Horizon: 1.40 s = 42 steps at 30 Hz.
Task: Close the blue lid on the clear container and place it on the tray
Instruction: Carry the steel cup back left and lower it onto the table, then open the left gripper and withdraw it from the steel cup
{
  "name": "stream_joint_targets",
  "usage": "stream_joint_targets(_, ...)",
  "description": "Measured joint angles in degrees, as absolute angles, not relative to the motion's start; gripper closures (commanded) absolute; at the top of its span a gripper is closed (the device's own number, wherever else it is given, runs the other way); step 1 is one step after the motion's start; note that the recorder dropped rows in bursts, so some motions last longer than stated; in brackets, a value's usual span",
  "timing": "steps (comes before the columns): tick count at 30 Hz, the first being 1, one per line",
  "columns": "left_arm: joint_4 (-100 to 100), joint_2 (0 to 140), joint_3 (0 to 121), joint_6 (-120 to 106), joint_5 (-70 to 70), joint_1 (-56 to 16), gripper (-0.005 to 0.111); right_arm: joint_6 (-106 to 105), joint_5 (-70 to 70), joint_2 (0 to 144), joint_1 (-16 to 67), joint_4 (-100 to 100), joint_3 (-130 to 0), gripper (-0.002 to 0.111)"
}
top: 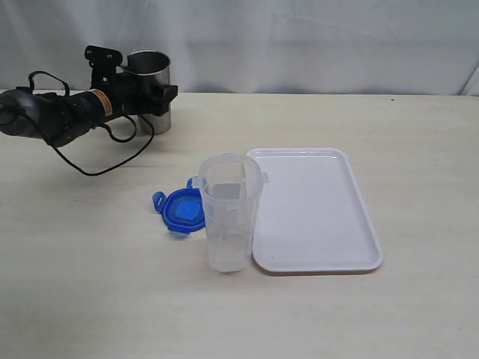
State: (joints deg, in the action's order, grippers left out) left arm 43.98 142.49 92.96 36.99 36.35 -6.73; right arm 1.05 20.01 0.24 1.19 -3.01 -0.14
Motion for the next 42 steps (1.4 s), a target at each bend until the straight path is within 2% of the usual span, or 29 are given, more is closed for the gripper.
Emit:
stream_joint_targets(4,47.1,142.6,93.0,39.0,36.3,-6.7,0.007,1.0,20.0,0.2,1.2,-3.0,-0.1,0.104)
stream_joint_targets(23,58.8,141.9,92.1,47.0,33.3,-6.7,0.007,1.0,20.0,0.2,1.2,-3.0,-0.1,0.104)
stream_joint_targets(28,58.5,136.5,85.2,46.2,30.8,-5.3,0.007,1.0,20.0,0.2,1.2,-3.0,-0.1,0.104)
stream_joint_targets(35,60.4,132.4,76.0,44.9,37.8,-1.3,0.007,1.0,20.0,0.2,1.2,-3.0,-0.1,0.104)
stream_joint_targets(42,61.2,123.3,64.5,44.9,33.8,1.5,0.007,1.0,20.0,0.2,1.2,-3.0,-0.1,0.104)
